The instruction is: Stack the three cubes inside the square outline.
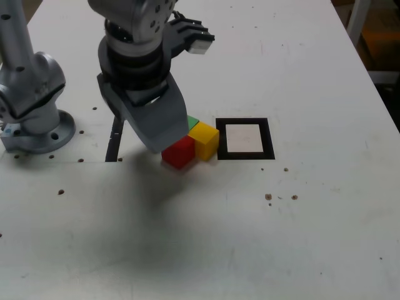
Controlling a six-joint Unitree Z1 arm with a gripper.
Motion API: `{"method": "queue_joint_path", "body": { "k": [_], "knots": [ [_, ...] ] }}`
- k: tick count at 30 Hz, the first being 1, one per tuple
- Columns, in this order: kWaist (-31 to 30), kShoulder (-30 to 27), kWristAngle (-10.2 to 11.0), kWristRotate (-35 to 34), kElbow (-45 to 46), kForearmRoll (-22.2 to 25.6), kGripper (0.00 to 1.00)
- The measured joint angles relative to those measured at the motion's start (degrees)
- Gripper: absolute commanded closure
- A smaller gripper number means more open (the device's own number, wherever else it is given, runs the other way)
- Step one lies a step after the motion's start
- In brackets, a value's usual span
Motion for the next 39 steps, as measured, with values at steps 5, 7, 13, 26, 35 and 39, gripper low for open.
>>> {"method": "queue_joint_path", "body": {
  "k": [5,7,13,26,35,39],
  "knots": [
    [0.0,0.0,-1.0,-1.4,0.3,-1.7,0.01],
    [0.0,0.0,-2.1,-2.3,0.5,-1.8,0.02],
    [0.0,1.8,-5.2,-3.4,0.5,-3.0,0.03],
    [0.0,8.6,-3.7,-7.9,-2.5,-6.1,0.03],
    [0.5,9.3,-1.6,-10.5,-2.4,-7.0,0.05],
    [1.0,9.7,-0.5,-12.4,-2.4,-7.2,0.07]
  ]
}}
